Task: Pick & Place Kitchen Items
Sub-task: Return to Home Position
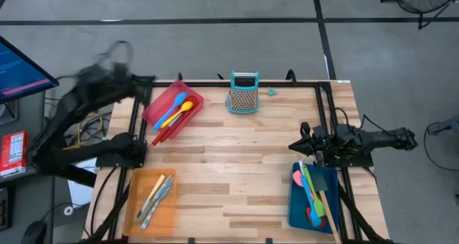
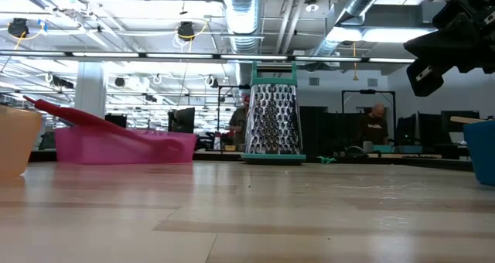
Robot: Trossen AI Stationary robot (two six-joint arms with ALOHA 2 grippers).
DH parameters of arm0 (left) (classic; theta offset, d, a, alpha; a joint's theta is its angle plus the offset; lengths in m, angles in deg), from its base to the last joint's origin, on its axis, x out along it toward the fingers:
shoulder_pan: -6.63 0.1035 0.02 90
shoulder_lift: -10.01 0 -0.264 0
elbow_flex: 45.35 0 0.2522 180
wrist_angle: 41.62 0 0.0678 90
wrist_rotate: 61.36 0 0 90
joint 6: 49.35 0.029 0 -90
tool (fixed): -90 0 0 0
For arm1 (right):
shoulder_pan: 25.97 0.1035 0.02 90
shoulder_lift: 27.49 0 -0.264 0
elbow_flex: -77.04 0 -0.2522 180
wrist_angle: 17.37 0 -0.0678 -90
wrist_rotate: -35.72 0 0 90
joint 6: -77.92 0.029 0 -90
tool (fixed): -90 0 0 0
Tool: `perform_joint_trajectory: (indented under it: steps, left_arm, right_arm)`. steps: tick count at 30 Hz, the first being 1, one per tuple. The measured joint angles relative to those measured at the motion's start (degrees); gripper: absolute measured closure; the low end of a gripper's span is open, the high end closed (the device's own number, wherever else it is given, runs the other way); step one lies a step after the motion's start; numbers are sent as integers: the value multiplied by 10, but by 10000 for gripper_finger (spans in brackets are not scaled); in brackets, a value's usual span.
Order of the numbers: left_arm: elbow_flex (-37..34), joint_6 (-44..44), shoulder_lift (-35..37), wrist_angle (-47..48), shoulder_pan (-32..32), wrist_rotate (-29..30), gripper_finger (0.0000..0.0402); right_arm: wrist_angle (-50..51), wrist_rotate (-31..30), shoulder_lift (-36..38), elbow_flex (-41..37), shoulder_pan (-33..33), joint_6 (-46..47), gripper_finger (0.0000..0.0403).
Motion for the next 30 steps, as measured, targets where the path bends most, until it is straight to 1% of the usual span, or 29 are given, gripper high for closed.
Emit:
perform_joint_trajectory:
  steps: [4, 6, 9, 13, 17, 19, 21, 23, 26, 30]
  left_arm:
    - [0, -18, 77, -27, -21, 105, 400]
    - [-11, -19, 99, -45, -31, 132, 401]
    - [-49, -19, 115, -98, -48, 135, 401]
    - [-122, -14, 111, -199, -79, 136, 401]
    - [-202, -10, 86, -332, -141, 141, 401]
    - [-228, 2, 70, -392, -185, 162, 401]
    - [-240, 34, 57, -420, -232, 194, 401]
    - [-242, 64, 53, -427, -274, 217, 401]
    - [-242, 93, 65, -452, -336, 219, 401]
    - [-234, 152, 113, -461, -403, 207, 401]
  right_arm:
    - [0, 0, 0, 0, 0, 0, 393]
    - [0, 0, 0, 0, 0, 0, 393]
    - [0, 0, 0, 0, 0, 0, 393]
    - [0, 0, 0, 0, 0, 0, 393]
    - [0, 0, 0, 0, 0, 0, 393]
    - [0, 0, 0, 0, 0, 0, 393]
    - [0, 0, 0, 0, 0, 0, 393]
    - [0, 0, 0, 0, 0, 0, 393]
    - [0, 0, 0, 0, 0, 0, 393]
    - [0, 0, 0, 0, 0, 0, 393]
